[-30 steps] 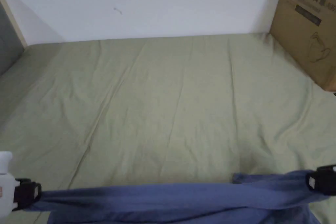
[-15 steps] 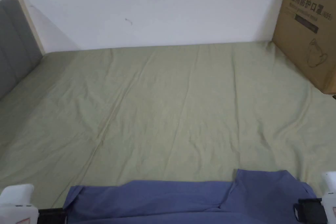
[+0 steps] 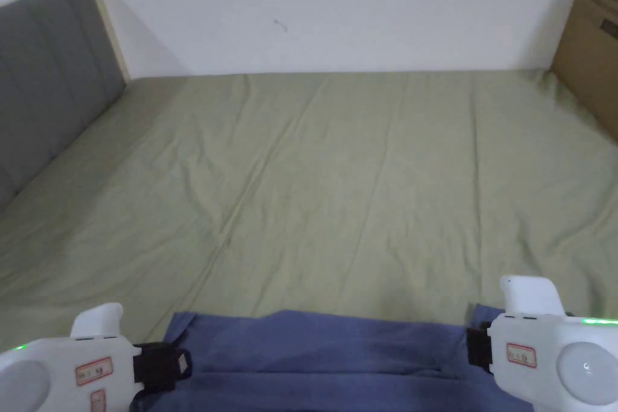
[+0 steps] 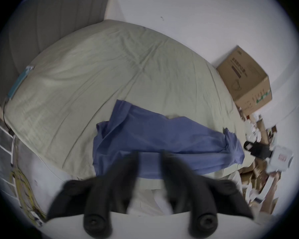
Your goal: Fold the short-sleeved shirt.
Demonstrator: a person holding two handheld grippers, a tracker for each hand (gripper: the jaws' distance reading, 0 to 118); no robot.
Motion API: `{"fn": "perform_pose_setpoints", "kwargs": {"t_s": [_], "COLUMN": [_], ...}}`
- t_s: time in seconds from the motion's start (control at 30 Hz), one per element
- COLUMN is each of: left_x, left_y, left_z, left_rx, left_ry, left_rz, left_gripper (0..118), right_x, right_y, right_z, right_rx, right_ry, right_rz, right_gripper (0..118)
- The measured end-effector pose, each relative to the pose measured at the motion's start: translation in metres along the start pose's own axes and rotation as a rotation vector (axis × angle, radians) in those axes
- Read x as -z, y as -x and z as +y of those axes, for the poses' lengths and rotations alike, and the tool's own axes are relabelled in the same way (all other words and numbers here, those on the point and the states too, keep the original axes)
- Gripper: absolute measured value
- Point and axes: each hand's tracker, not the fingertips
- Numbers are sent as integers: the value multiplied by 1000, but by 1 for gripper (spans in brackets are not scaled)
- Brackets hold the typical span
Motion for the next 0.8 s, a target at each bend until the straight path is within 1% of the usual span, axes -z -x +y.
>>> {"fn": "perform_pose_setpoints", "kwargs": {"t_s": [0.03,0.07,0.1,0.13,0.23,0.33,0.37,0.43,0.47,0.5,0.53,0.57,0.6,0.63,0.67,0.7,0.77,0.8], "left_x": [0,-1,0,2,16,42,50,69,72,68,67,66,62,64,69,79,81,76], "left_y": [11,18,27,37,62,79,83,92,92,89,86,82,74,70,67,67,70,69], "left_z": [1,0,0,-1,-2,-10,-13,-22,-25,-26,-21,-19,-17,-15,-15,-17,-19,-16], "left_rx": [-43,-75,-119,-162,-269,-353,-388,-451,-443,-429,-427,-433,-417,-371,-355,-361,-455,-426], "left_ry": [-7,-15,-32,-60,-87,-40,1,61,40,-12,10,16,11,7,9,29,45,45], "left_rz": [-20,-41,-53,-68,-91,-171,-165,-204,-213,-213,-213,-211,-190,-130,-93,-99,-179,-159], "left_gripper": [72,103,114,117,116,116,116,117,117,115,106,77,77,67,45,20,14,13], "right_x": [3,5,8,11,19,24,24,27,28,29,31,32,34,35,37,38,39,38], "right_y": [5,9,14,16,19,24,26,27,28,28,28,29,29,30,31,31,28,24], "right_z": [0,0,0,0,-2,-4,-4,-4,-4,-4,-4,-4,-4,-4,-4,-4,-6,-7], "right_rx": [-23,-24,-28,-18,0,-13,-18,-15,-2,13,17,20,21,17,16,16,22,32], "right_ry": [5,11,26,47,86,101,108,130,143,150,157,163,168,172,175,179,190,198], "right_rz": [-7,-9,-6,3,28,14,10,18,28,39,46,46,45,36,28,25,28,35], "right_gripper": [0,0,0,0,0,0,0,0,0,0,0,0,0,0,0,0,0,0]}}
